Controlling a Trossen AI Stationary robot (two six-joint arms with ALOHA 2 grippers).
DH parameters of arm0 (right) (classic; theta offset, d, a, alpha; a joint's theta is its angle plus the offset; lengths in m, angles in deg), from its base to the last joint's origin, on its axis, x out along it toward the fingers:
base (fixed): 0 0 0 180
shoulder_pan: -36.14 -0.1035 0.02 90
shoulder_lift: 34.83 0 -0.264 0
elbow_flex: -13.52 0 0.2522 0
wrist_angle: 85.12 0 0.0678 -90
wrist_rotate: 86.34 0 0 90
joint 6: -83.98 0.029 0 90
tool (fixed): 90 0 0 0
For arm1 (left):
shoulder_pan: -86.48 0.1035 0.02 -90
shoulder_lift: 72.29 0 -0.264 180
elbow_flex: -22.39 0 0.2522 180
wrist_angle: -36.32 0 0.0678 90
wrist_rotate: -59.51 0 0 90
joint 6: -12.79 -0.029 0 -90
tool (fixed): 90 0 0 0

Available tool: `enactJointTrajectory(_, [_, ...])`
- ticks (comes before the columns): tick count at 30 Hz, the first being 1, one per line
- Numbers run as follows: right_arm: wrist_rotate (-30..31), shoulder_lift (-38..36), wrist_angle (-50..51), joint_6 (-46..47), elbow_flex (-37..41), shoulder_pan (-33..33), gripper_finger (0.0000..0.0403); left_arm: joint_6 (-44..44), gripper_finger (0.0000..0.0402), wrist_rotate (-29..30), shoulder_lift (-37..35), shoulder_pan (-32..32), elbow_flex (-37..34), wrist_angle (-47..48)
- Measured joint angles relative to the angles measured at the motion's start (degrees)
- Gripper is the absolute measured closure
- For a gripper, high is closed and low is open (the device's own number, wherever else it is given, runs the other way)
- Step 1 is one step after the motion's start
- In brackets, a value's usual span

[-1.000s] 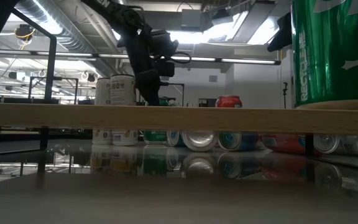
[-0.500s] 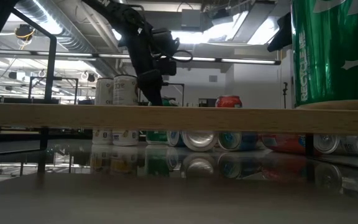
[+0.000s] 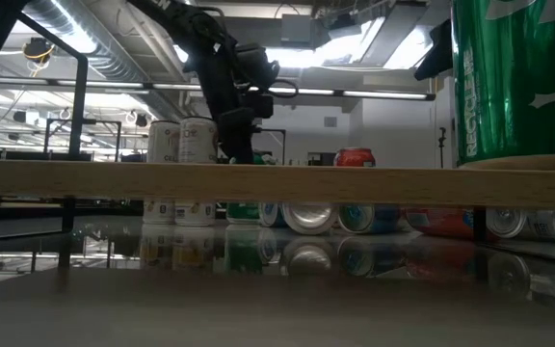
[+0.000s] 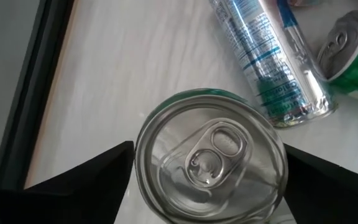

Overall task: Place canned beverage on shelf
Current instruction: Put the top green soda can on the shelf aligned with the other green soda can

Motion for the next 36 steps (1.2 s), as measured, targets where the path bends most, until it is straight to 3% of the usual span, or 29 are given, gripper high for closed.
enactJointTrajectory(16, [0.0,0.0,0.0,0.0,0.0,0.0,0.0036,20.5,0.0022,0.1,0.0,-1.4,0.0,-0.1])
enactJointTrajectory(26, [0.0,0.0,0.0,0.0,0.0,0.0,0.0036,24.0,0.0022,12.8,0.0,-5.6,0.0,-0.4])
enactJointTrajectory(36, [0.0,0.0,0.0,0.0,0.0,0.0,0.0036,33.5,0.0022,13.5,0.0,-6.6,0.0,-1.4])
